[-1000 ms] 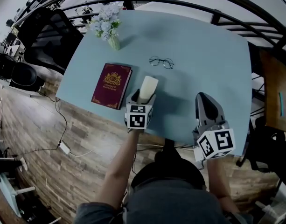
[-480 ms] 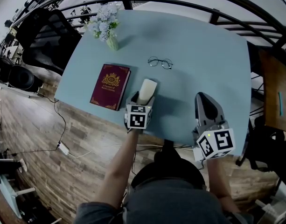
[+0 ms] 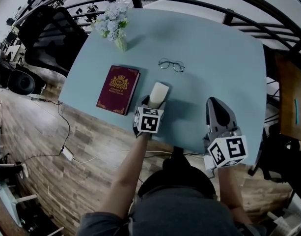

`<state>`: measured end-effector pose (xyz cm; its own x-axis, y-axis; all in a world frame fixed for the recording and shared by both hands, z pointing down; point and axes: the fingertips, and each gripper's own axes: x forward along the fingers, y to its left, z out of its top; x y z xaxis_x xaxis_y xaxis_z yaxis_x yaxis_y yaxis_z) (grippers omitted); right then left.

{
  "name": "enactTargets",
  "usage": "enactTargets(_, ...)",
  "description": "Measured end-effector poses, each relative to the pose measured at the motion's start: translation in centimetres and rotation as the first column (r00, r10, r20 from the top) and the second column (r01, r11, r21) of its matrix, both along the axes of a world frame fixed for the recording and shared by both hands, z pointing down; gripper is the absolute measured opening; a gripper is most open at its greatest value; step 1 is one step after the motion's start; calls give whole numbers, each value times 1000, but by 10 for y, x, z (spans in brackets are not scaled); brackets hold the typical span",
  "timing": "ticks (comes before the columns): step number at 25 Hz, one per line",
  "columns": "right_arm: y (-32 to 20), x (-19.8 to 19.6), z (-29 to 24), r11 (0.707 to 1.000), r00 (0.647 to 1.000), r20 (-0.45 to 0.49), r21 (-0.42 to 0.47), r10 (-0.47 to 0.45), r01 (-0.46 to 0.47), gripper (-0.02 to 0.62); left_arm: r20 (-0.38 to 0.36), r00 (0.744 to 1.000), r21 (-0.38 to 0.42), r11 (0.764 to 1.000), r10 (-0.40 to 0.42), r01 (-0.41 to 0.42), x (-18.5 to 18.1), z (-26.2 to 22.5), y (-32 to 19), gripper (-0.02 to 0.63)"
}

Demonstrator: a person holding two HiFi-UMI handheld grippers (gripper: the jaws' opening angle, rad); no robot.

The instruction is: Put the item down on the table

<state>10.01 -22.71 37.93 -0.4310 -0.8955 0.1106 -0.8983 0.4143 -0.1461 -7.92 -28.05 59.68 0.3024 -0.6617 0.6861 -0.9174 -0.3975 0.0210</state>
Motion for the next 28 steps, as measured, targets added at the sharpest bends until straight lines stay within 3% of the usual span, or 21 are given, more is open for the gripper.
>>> enactTargets(18,1,-2,1,1000,1000,8,5,-12,12,2,-35,999,-53,999,-10,8,0,4,-4,320)
enactTargets(28,2,-2,0,1000,1000,11,8,-21,21,2,-62,997,61,997,-48,52,-7,-39,-3,325)
